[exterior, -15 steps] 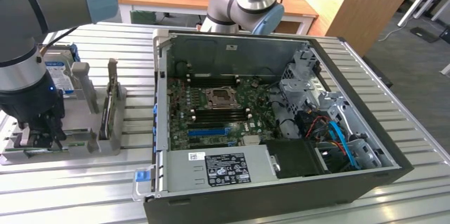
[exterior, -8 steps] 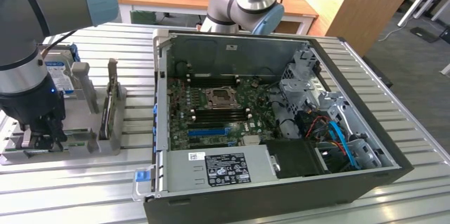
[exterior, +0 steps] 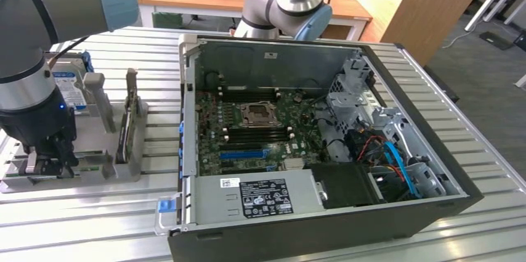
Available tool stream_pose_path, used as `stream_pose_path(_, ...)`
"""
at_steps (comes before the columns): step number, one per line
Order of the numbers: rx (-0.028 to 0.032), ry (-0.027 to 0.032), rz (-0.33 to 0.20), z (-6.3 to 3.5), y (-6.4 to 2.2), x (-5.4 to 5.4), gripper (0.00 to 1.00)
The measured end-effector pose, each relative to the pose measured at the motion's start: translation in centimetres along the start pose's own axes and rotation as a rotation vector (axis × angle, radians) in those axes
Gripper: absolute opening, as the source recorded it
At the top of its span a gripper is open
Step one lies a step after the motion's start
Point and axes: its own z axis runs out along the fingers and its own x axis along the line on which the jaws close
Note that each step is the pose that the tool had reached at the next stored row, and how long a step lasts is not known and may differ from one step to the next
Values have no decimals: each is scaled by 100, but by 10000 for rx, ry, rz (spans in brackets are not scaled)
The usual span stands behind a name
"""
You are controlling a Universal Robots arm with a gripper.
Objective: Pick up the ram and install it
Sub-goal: 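Pick up the ram and move it above insertion slot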
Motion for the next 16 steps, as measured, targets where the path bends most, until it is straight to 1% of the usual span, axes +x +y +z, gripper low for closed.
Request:
stream_pose_path(6,-2,1,-13,-1,-1,1,30)
stream_pose_path(11,8,-1,-348,0,-3,1,30)
stream_pose_path(16,10,0,-400,-1,-4,1,30)
